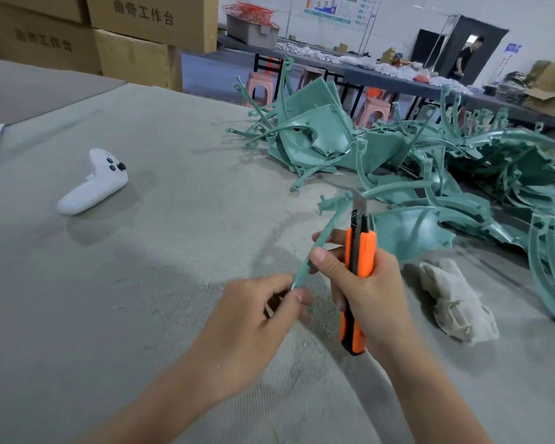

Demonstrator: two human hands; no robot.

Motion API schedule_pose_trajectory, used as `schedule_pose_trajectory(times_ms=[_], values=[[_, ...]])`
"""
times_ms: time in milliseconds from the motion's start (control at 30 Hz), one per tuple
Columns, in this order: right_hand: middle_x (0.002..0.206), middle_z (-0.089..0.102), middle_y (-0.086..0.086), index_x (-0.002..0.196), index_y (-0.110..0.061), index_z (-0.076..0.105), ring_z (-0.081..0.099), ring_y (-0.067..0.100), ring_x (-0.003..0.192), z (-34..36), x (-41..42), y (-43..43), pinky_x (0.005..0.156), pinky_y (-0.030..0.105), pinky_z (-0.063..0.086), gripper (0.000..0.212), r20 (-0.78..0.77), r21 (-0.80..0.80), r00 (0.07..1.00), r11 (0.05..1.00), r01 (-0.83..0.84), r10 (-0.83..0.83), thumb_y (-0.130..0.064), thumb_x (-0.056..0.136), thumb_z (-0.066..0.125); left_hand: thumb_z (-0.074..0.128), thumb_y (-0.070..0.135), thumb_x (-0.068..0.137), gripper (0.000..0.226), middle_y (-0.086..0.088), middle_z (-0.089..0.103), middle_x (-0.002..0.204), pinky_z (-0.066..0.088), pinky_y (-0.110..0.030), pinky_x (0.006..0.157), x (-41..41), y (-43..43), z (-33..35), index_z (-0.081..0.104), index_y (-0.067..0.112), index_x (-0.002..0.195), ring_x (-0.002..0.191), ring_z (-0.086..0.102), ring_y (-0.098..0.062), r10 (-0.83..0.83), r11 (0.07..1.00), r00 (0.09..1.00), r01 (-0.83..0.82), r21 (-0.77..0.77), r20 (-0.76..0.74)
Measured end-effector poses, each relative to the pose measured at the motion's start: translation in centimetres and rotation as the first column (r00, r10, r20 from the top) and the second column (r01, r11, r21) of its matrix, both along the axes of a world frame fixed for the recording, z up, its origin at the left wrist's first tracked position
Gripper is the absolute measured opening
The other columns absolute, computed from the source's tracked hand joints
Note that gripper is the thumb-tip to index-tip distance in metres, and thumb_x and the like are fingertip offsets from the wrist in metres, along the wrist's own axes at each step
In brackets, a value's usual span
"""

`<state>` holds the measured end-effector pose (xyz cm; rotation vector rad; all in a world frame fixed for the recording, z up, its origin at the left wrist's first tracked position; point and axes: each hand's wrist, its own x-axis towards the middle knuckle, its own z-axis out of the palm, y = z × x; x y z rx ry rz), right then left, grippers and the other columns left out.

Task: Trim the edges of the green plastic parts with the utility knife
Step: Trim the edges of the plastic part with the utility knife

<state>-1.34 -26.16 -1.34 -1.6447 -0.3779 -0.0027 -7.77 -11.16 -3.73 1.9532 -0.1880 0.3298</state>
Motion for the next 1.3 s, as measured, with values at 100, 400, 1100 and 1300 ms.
schedule_pose_trajectory(times_ms=[100,400,1100,1300], values=[[0.06,0.065,-0.002,0.076,-0.026,0.067,0.052,0.001,0.048,-0.3,0.0,0.2,0.048,0.013,0.038,0.029,0.148,-0.166,0.989,0.985,0.053,-0.028,-0.054,0.079,0.073,0.042,0.038,0.093,0.028,0.015,0.061,0.068,0.041,-0.019,0.052,0.1,0.2,0.0,0.056,0.03,0.069,0.057,0.056,-0.006,0.165,0.983,0.979,-0.174,0.065,0.12],[0.049,0.036,-0.008,0.067,-0.029,0.037,0.041,0.015,0.05,-0.6,-1.2,0.5,0.051,0.034,0.031,0.052,0.467,-0.572,0.884,0.774,0.27,0.036,-0.076,0.089,0.031,0.04,0.032,0.096,0.029,0.028,0.051,0.071,0.03,-0.01,0.053,0.2,0.5,0.0,0.048,0.027,0.069,0.055,0.045,0.002,0.364,0.885,0.893,-0.421,0.2,0.266],[0.046,0.034,-0.004,0.064,-0.023,0.037,0.038,0.014,0.045,0.4,-1.1,0.0,0.049,0.037,0.03,0.059,0.471,-0.648,0.882,0.672,0.359,-0.016,-0.079,0.084,0.033,0.039,0.027,0.095,0.031,0.02,0.027,0.051,0.029,-0.002,0.054,0.4,0.5,0.0,0.05,0.015,0.069,0.053,0.039,0.008,0.364,0.856,0.835,-0.474,0.205,0.411],[0.044,0.024,-0.003,0.057,-0.024,0.025,0.028,0.019,0.044,1.1,-0.9,-0.7,0.049,0.035,0.021,0.058,0.496,-0.586,0.854,0.663,0.465,-0.16,-0.074,0.084,0.036,0.04,0.025,0.094,0.03,0.02,0.027,0.059,0.03,-0.012,0.054,0.4,0.5,0.1,0.052,0.011,0.071,0.056,0.034,-0.007,0.368,0.843,0.811,-0.497,0.204,0.455]])
